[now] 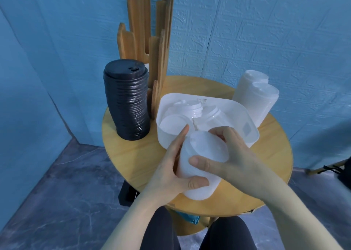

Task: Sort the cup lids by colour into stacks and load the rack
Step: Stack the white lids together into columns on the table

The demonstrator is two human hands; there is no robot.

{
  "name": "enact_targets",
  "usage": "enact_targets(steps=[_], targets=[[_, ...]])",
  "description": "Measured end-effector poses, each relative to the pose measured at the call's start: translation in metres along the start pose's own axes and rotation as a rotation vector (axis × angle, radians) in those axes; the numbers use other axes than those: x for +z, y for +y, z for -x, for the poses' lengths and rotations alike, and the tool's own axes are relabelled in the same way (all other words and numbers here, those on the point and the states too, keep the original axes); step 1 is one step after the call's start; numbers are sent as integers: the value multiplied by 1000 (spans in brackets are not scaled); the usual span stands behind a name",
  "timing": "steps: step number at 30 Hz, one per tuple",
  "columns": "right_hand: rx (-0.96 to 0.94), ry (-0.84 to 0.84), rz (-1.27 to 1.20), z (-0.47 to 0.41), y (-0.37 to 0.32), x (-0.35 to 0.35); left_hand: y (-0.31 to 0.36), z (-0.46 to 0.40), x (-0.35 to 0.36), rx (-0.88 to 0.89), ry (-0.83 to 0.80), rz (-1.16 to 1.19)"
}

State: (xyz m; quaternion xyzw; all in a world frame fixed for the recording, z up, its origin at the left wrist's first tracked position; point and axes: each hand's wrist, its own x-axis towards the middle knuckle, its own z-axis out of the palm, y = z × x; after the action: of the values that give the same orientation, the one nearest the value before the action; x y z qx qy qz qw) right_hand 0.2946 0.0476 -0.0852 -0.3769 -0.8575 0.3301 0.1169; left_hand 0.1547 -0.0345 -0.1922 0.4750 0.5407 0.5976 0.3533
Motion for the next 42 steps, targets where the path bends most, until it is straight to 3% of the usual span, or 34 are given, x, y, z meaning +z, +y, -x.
enact_targets(steps=[4, 7, 14, 17, 22, 27, 30, 36, 42], targets=[[4, -51, -482, -5, 14, -10, 0, 0, 0, 6, -4, 9], [26, -4, -627, -11, 29, -18, 0, 0, 0, 17, 0, -4], [-13, 53, -750, -16, 47, -25, 0, -2, 0, 8, -9, -3], [-139, 20, -766, -20, 47, -26, 0, -4, 1, 25, 4, -12], [-264, -191, -702, -21, 40, -24, 0, -3, 0, 18, 10, 5], [-304, -161, -857, -13, 52, -30, 2, -2, 1, 8, 31, 27], [-319, -117, -742, -12, 66, -41, 3, -2, 1, -1, 22, 30], [-261, 152, -176, -31, 66, -60, 5, -2, 2, 9, 22, 38], [-179, -21, -86, -75, 53, -41, 3, -3, 0, 2, 14, 48]])
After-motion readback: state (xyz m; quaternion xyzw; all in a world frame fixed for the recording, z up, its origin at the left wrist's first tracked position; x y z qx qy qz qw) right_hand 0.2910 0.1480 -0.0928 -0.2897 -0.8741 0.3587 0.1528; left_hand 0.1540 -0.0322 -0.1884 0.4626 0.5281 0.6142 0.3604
